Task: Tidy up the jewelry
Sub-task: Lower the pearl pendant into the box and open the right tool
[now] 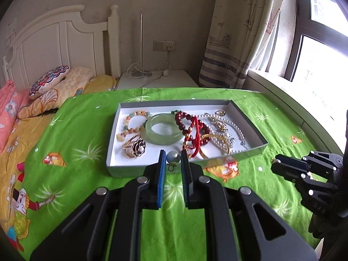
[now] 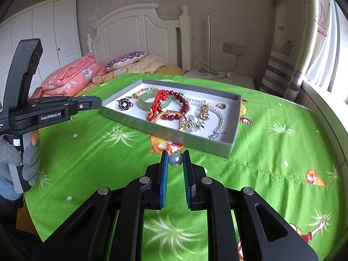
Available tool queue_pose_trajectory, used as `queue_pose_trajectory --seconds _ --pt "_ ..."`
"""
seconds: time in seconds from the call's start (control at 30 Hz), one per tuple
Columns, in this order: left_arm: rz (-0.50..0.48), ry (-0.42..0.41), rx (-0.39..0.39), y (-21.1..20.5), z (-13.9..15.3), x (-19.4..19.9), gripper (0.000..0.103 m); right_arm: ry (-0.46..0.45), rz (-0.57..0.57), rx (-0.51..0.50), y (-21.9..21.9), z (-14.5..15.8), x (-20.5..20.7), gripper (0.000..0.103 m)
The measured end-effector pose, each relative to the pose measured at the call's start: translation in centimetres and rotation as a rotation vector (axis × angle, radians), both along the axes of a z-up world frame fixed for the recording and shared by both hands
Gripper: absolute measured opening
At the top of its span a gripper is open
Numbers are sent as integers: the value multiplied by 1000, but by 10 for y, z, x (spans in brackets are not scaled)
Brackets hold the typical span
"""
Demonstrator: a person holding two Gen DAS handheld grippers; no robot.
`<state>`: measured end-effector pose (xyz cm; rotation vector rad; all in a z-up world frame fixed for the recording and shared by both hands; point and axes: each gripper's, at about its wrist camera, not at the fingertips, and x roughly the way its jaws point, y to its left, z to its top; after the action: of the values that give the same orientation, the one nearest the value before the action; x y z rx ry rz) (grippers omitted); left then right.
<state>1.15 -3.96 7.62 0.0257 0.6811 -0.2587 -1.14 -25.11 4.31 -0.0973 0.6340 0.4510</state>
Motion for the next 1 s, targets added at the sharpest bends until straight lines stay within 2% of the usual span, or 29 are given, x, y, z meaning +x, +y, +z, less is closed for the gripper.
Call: queue_pose_trajectory --seconds 0.13,0.33,0.43,0.53,0.67,1.0 --pt "-6 -11 -7 -6 3 28 13 -22 49 23 21 9 19 14" --pt "30 26 -102 15 -4 65 13 -40 96 24 56 8 50 14" --pt "34 41 -128 28 -15 70 13 -30 104 15 70 0 64 14" --pt "51 40 -100 31 -22 72 13 -16 107 -29 84 -11 72 14" --pt "47 31 -81 27 -24 70 13 -32 100 -53 89 -10 73 14" --pt "24 42 -123 26 -29 70 13 0 137 -145 110 -20 78 14"
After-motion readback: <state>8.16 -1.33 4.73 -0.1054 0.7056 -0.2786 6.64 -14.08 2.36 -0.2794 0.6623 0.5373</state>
